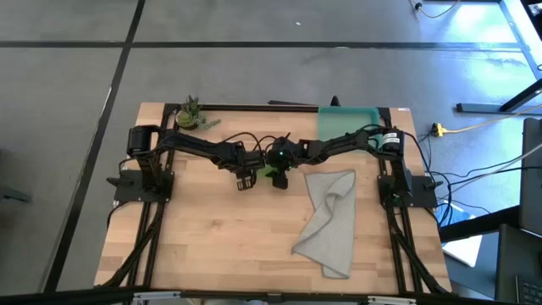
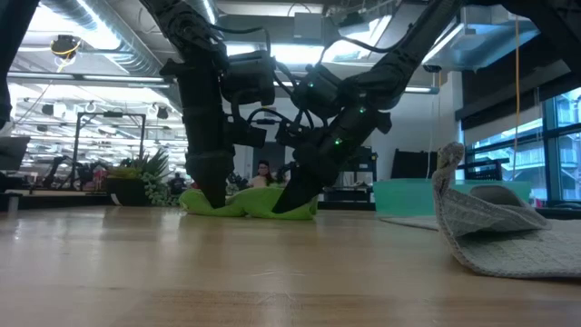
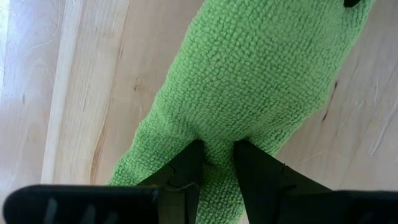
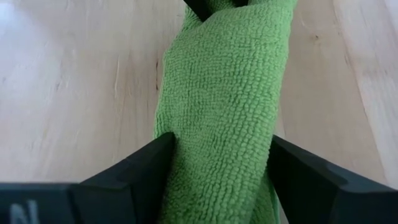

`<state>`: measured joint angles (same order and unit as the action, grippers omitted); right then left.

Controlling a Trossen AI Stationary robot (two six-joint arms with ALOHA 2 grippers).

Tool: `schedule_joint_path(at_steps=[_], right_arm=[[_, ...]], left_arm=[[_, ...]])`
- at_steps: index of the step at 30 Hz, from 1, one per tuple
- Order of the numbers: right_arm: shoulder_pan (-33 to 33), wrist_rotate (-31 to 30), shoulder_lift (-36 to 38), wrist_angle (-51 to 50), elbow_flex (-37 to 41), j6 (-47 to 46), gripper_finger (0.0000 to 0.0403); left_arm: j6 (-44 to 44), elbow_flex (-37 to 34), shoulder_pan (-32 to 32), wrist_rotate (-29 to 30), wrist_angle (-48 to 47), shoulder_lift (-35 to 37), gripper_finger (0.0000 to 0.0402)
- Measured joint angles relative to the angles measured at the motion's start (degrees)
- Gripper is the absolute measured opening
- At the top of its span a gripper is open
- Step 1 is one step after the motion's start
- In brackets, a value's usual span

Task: Roll microfiber towels into tight, uniform cylinder then place into a basket
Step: Put the green microfiber cloth into the blue bin

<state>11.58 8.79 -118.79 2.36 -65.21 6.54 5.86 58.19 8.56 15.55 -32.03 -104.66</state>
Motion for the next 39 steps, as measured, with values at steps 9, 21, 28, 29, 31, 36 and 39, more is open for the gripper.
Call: schedule_joint_path(at_steps=[9, 21, 28, 29, 31, 36, 39], right_arm=[[0.03, 1.59, -0.03, 0.32, 0.00, -0.47, 0.0288], [0.05, 3.03, -0.03, 0.68, -0.02, -0.33, 0.0398], [0.16, -2.03, -0.03, 1.17, -0.04, -0.76, 0.0398], [0.16, -3.01, -0.05, 1.16, -0.04, -1.10, 0.0397], [-0.09, -4.22, -0.05, 1.15, -0.04, -1.48, 0.0397], [-0.85, -6.17, -0.08, 0.98, -0.02, -0.78, 0.0397], [-0.89, -6.53, -0.08, 0.59, -0.04, -0.58, 0.0397]], left_arm=[[-0.01, 0.00, 0.00, 0.03, 0.02, 0.00, 0.0094], [-0.01, -0.02, 0.00, 0.09, 0.02, 0.00, 0.0094], [0.01, -0.02, 0.00, 0.13, 0.04, 0.00, 0.0094], [0.01, -0.02, 0.00, 0.12, 0.04, 0.00, 0.0094], [0.01, -0.02, 0.00, 0.12, 0.04, 0.00, 0.0094], [0.00, -0.07, -0.02, 0.24, 0.10, 0.00, 0.0094], [0.00, -0.07, -0.02, 0.22, 0.11, 0.00, 0.0094]])
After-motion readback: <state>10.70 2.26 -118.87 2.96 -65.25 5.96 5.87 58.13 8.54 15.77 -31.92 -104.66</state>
